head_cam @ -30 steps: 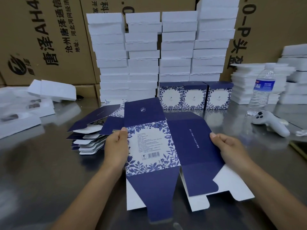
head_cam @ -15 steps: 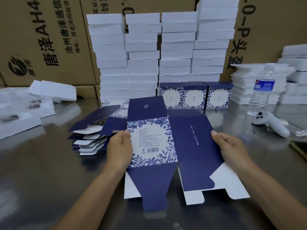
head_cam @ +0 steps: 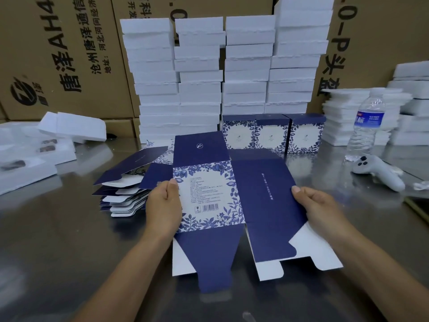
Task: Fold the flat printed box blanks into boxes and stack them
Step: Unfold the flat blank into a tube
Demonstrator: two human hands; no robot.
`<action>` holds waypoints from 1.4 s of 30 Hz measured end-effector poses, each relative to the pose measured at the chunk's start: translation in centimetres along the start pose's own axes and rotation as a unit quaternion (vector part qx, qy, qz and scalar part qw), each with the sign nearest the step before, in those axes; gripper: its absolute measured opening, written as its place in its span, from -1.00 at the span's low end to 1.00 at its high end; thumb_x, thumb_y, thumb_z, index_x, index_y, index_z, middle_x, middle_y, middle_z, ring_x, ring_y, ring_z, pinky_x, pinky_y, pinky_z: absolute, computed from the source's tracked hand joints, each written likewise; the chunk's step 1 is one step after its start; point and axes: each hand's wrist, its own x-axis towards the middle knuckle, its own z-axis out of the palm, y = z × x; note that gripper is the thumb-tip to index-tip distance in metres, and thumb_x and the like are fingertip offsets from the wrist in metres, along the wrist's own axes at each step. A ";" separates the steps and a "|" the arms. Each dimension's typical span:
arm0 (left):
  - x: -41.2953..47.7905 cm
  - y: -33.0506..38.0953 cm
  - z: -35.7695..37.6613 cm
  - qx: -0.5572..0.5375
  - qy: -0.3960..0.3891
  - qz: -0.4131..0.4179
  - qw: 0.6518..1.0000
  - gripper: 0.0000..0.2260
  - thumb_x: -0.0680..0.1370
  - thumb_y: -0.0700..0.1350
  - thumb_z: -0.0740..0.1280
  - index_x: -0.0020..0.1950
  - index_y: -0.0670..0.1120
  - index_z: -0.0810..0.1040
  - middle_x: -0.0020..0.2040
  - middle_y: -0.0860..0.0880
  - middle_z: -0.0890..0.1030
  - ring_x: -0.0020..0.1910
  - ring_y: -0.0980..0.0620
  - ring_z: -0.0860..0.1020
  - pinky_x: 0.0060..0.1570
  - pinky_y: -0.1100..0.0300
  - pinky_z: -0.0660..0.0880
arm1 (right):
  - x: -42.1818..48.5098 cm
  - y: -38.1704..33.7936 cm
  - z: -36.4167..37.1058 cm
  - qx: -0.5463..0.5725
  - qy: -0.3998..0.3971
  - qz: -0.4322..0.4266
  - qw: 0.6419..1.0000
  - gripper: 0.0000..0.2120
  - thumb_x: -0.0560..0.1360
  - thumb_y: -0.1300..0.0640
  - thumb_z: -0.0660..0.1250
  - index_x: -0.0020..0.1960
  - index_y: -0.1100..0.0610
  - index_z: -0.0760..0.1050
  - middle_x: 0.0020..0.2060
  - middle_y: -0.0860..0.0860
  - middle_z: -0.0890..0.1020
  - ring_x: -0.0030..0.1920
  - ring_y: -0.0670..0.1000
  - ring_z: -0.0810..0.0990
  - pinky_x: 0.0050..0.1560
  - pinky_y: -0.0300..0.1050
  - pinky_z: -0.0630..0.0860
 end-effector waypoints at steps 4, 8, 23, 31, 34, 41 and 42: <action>0.1 -0.1 0.4 -0.104 -0.048 -0.089 0.989 -0.67 0.63 -0.06 0.15 -0.16 -0.28 0.49 -0.29 -0.10 0.48 -0.27 0.00 0.44 -0.21 0.13 0.32 | 0.2 0.2 -0.6 -0.014 0.018 -0.016 1.000 -0.65 0.61 0.14 0.19 -0.16 0.42 0.49 -0.27 0.19 0.54 -0.26 0.07 0.44 -0.27 -0.12 0.34; -0.1 0.1 0.5 -0.098 -0.081 -0.097 0.987 -0.67 0.64 -0.02 0.15 -0.22 -0.11 0.55 -0.35 0.08 0.59 -0.36 0.17 0.53 -0.31 0.29 0.42 | 0.3 0.3 -0.8 -0.001 0.039 -0.018 0.999 -0.67 0.60 0.12 0.19 -0.29 0.18 0.52 -0.38 0.05 0.59 -0.45 -0.07 0.51 -0.43 -0.31 0.44; 0.0 0.3 -0.1 -0.075 -0.009 -0.031 0.997 -0.64 0.63 -0.06 0.16 -0.14 -0.35 0.47 -0.24 -0.10 0.45 -0.24 0.03 0.36 -0.33 0.23 0.26 | -0.2 0.0 0.0 0.036 -0.006 0.006 0.999 -0.61 0.57 0.01 0.22 -0.33 0.08 0.68 -0.38 -0.05 0.69 -0.41 -0.08 0.65 -0.47 -0.29 0.52; -0.1 0.6 0.2 -0.148 -0.016 -0.111 0.983 -0.69 0.63 -0.04 0.20 -0.29 -0.06 0.52 -0.33 0.05 0.55 -0.30 0.07 0.48 -0.28 0.22 0.40 | -0.2 -0.3 -0.4 -0.030 0.016 0.004 0.999 -0.67 0.60 0.12 0.20 -0.27 0.17 0.58 -0.38 0.02 0.64 -0.41 -0.02 0.56 -0.34 -0.20 0.46; -0.2 0.9 0.1 -0.174 -0.043 -0.125 0.976 -0.70 0.63 -0.02 0.21 -0.25 -0.03 0.58 -0.36 0.11 0.65 -0.35 0.13 0.60 -0.33 0.26 0.47 | -0.2 -0.2 -0.4 -0.036 0.026 0.002 0.999 -0.67 0.60 0.12 0.19 -0.25 0.22 0.57 -0.42 0.00 0.62 -0.43 -0.02 0.55 -0.36 -0.22 0.44; -0.3 0.6 -0.3 -0.054 -0.114 -0.081 0.989 -0.62 0.63 -0.04 0.18 -0.13 -0.37 0.49 -0.25 -0.12 0.53 -0.24 -0.01 0.45 -0.18 0.13 0.33 | 0.2 -0.3 -1.0 -0.027 0.053 -0.005 0.998 -0.67 0.61 0.12 0.18 -0.13 0.34 0.56 -0.39 0.09 0.61 -0.43 0.02 0.55 -0.45 -0.29 0.43; -0.3 0.5 -0.3 -0.038 -0.105 -0.069 0.991 -0.60 0.63 -0.04 0.18 -0.13 -0.40 0.45 -0.24 -0.12 0.48 -0.24 -0.02 0.39 -0.18 0.12 0.28 | 0.1 -0.2 -0.9 -0.028 0.049 -0.004 0.998 -0.67 0.61 0.12 0.18 -0.17 0.31 0.56 -0.46 0.03 0.61 -0.49 -0.04 0.55 -0.52 -0.35 0.40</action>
